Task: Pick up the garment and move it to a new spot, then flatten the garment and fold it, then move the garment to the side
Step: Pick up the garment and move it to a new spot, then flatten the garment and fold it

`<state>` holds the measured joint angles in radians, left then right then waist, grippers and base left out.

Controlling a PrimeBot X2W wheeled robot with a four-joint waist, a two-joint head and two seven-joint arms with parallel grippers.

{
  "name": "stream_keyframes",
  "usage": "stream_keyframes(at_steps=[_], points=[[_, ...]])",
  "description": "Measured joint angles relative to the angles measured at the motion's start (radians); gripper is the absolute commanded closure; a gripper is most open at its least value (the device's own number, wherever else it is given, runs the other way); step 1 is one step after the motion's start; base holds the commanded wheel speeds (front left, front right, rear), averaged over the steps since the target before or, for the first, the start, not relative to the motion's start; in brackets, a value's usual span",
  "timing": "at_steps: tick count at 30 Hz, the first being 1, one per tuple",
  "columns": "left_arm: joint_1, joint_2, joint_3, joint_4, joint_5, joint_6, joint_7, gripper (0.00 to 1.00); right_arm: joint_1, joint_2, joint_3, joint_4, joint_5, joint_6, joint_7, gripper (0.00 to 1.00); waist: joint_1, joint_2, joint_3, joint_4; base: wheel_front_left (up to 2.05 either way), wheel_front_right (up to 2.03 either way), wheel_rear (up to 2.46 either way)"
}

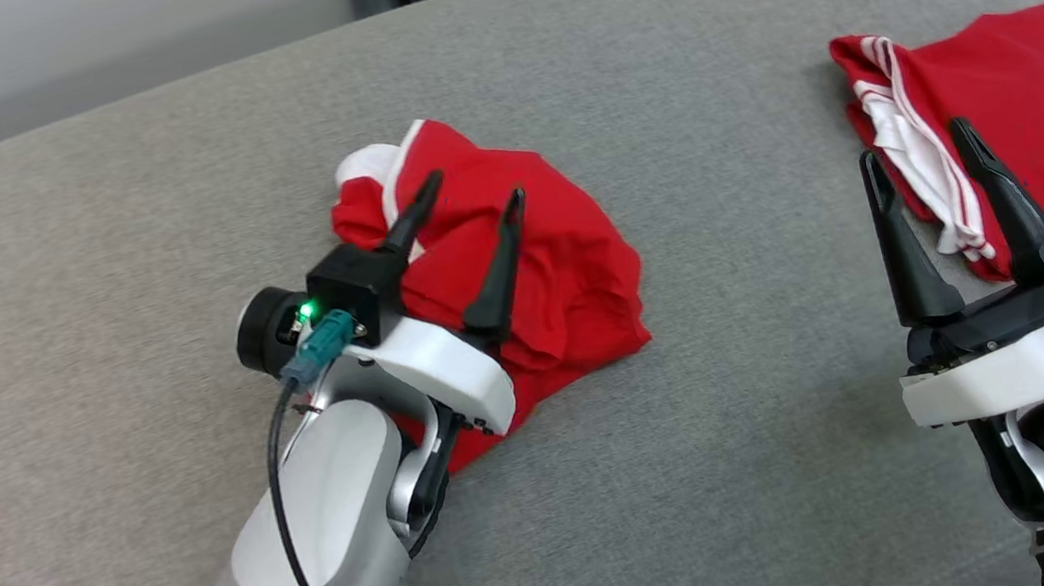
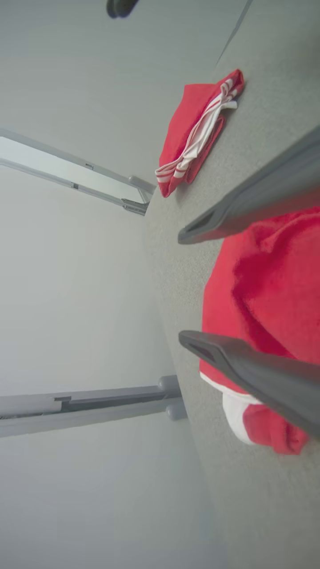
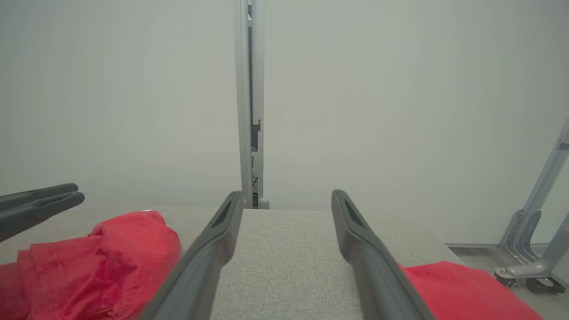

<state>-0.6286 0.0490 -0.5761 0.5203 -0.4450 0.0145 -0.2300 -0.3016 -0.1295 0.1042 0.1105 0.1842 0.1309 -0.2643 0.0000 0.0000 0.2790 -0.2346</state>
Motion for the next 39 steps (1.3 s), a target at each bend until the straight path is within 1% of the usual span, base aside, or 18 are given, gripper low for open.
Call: stream_keyframes(at_steps=[3,6,8,13,16,17,18,19,20,24,27,28,29,30,31,33,39], points=[[-0.001,0.001,0.03,-0.038,-0.005,0.029,-0.018,0.0,0.002,-0.01,0.005,-0.004,-0.003,0.0,0.0,0.0,0.0,0.0,-0.018,0.036,0.0,0.0,0.0],[0.006,0.019,0.068,-0.076,-0.003,0.056,-0.027,0.0,0.005,-0.022,0.008,-0.006,-0.006,0.0,0.0,0.0,0.0,0.0,-0.04,0.074,0.0,0.0,0.0],[0.028,0.035,0.091,-0.1,-0.003,0.063,-0.028,0.0,0.009,-0.03,0.008,-0.007,-0.006,0.0,0.0,0.0,0.0,0.0001,-0.056,0.1,0.0,0.0,0.0],[0.125,0.079,0.152,-0.183,0.016,0.079,-0.031,0.0,0.026,-0.044,0.023,-0.02,-0.006,0.0,0.0,0.0,0.0,0.0,-0.089,0.169,0.0,0.0,0.0],[0.207,0.092,0.195,-0.225,0.028,0.092,-0.031,0.0,0.038,-0.054,0.027,-0.03,-0.005,0.0,0.0,0.0,0.0,0.0,-0.103,0.208,0.0,0.0,0.0],[0.236,0.087,0.218,-0.236,0.024,0.098,-0.031,0.0,0.046,-0.055,0.028,-0.031,-0.005,0.0,0.0,0.0,0.0,0.0,-0.107,0.221,0.0,0.0,0.0],[0.236,0.087,0.218,-0.236,0.024,0.098,-0.031,0.0,0.046,-0.055,0.028,-0.031,-0.005,0.0,0.0,0.0,0.0,0.0,-0.107,0.221,0.0,0.0,0.0],[0.293,0.064,0.263,-0.259,-0.001,0.1,-0.031,0.0,0.058,-0.057,0.029,-0.031,-0.005,0.0,0.0,0.0,0.0,0.0,-0.115,0.243,0.0,0.0,0.0],[0.32,0.058,0.275,-0.268,0.004,0.097,-0.031,0.0,0.066,-0.057,0.031,-0.031,-0.005,0.0,0.0,0.0,0.0,0.0,-0.119,0.254,0.0,0.0,0.0],[0.403,0.038,0.314,-0.294,0.063,0.101,-0.031,0.0,0.086,-0.058,0.041,-0.024,-0.007,0.0,0.0,0.0,0.0,0.0,-0.134,0.289,0.0,0.0,0.0],[0.454,0.02,0.348,-0.319,0.077,0.087,-0.031,0.0,0.089,-0.058,0.053,-0.011,-0.007,0.0,0.0,0.0,0.0,0.0,-0.145,0.305,0.0,0.0,0.0],[0.454,0.02,0.348,-0.319,0.077,0.087,-0.031,0.0,0.089,-0.058,0.053,-0.011,-0.007,0.0,0.0,0.0,0.0,0.0,-0.145,0.305,0.0,0.0,0.0],[0.466,0.014,0.357,-0.332,0.114,0.078,-0.031,0.0,0.094,-0.057,0.056,-0.004,-0.005,0.0,0.0,0.0,0.0,0.0,-0.148,0.311,0.0,0.0,0.0],[0.466,0.014,0.357,-0.332,0.114,0.078,-0.031,0.0,0.094,-0.057,0.056,-0.004,-0.005,0.0,0.0,0.0,0.0,0.0,-0.148,0.311,0.0,0.0,0.0],[0.48,0.007,0.36,-0.343,0.139,0.066,-0.031,0.0,0.097,-0.057,0.056,-0.001,-0.001,0.0,0.0,0.0,0.0,0.0,-0.149,0.314,0.0,0.0,0.0],[0.482,0.004,0.358,-0.345,0.156,0.055,-0.031,0.0,0.097,-0.057,0.056,0.003,-0.001,0.0,0.0,0.0,0.0,0.0,-0.149,0.317,0.0,0.0,0.0],[0.482,0.002,0.356,-0.343,0.163,0.043,-0.031,0.0,0.095,-0.067,0.088,0.019,-0.002,0.0,0.0,0.0,0.0,0.0,-0.145,0.324,0.0,0.0,0.0]])
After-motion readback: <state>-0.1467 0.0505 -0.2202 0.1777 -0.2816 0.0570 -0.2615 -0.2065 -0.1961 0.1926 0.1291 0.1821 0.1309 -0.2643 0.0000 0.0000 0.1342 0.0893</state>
